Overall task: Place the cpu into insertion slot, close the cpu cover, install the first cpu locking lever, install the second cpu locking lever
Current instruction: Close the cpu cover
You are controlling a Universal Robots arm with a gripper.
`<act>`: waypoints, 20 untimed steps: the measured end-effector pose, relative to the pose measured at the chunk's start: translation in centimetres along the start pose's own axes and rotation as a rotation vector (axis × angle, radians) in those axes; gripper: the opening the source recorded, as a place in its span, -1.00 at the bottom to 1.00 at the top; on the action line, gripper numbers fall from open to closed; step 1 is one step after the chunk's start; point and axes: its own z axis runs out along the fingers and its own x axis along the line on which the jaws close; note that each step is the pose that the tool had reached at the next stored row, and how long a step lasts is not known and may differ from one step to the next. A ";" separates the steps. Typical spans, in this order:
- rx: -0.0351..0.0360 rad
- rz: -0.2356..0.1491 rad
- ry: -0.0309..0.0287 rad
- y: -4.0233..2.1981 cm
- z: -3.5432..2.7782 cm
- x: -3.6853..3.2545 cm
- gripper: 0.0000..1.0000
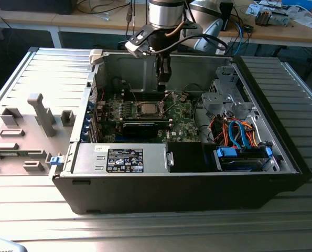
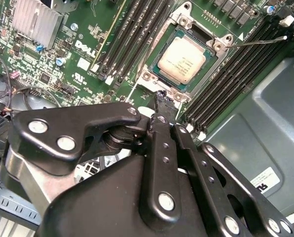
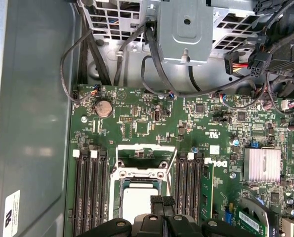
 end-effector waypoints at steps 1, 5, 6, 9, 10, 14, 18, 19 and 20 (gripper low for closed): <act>0.0000 0.000 0.0000 0.04 0.00 0.00 -0.79; 0.0000 0.000 0.0000 0.22 0.01 -0.01 -0.79; 0.0000 0.000 0.0000 0.26 0.01 -0.01 -0.79; 0.0000 0.000 0.0001 0.36 0.02 -0.02 -0.79; 0.0000 0.000 0.0000 0.41 0.02 -0.02 -0.79; 0.0000 0.000 0.0000 0.88 0.05 -0.04 -0.79; 0.0000 0.000 0.0000 1.54 0.09 -0.07 -0.79; 0.0000 0.000 0.0000 1.57 0.09 -0.07 -0.79; 0.0000 0.000 0.0000 1.63 0.09 -0.08 -0.79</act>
